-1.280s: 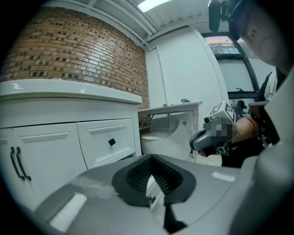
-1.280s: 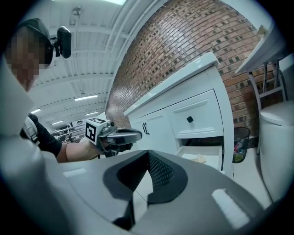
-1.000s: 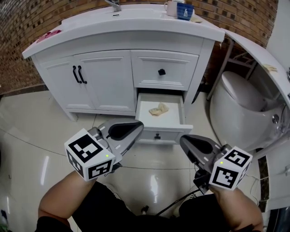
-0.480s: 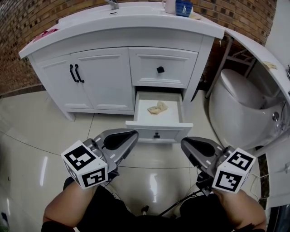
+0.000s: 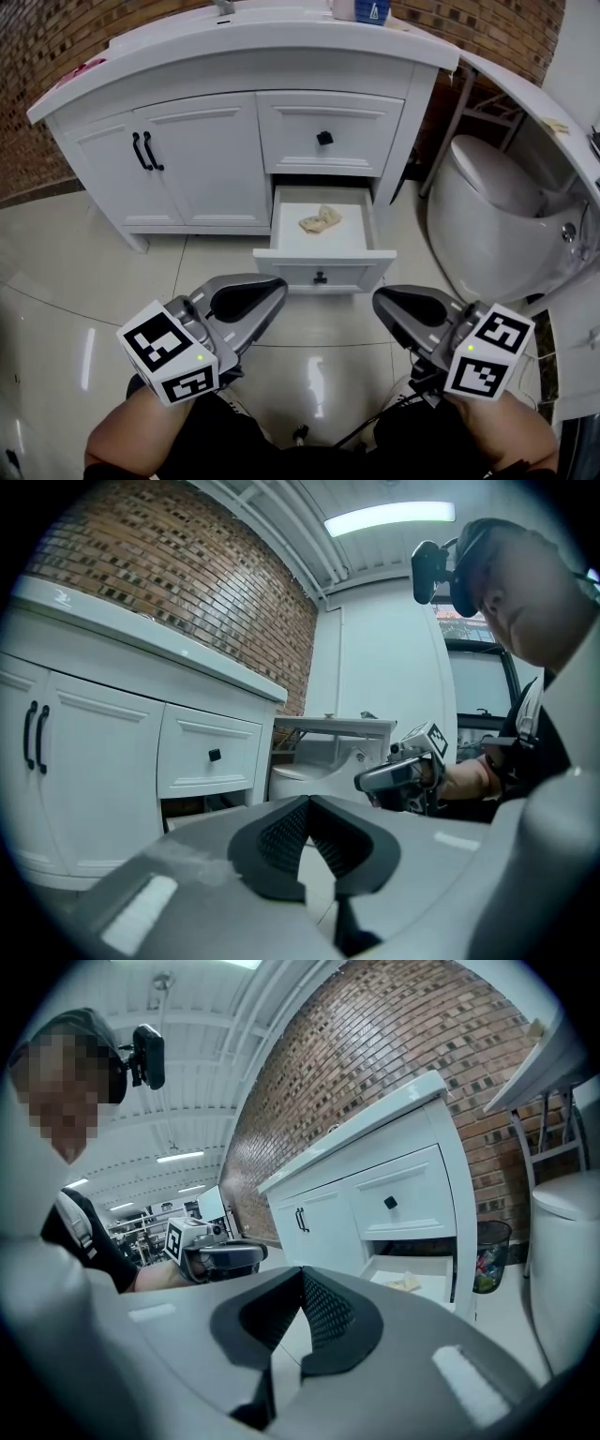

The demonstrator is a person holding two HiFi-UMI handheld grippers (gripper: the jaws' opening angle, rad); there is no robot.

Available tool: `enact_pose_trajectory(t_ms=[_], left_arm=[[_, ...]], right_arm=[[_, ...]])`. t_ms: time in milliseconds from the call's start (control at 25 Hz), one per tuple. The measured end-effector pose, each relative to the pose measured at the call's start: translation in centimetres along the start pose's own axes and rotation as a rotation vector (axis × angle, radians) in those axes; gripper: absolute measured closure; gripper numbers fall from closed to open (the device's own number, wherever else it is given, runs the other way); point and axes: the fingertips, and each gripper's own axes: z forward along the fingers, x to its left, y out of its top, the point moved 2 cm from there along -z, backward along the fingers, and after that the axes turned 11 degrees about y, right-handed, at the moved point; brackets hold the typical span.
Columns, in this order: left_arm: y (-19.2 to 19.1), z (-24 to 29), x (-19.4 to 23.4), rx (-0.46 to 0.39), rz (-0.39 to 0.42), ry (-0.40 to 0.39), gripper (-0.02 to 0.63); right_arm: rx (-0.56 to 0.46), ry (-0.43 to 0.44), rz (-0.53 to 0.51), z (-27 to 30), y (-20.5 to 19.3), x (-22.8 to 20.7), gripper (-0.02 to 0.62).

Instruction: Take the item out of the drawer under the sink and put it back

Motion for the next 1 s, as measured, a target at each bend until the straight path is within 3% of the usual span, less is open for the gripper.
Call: enact_pose_trajectory(t_ms=[1000], left_arm=[[-0.5,0.7,0.2,0.021,0.063,0.029,0.600]], right_arm=[[0.046,0.015,-0.068,0.3,-0.4,1.1,0.592]])
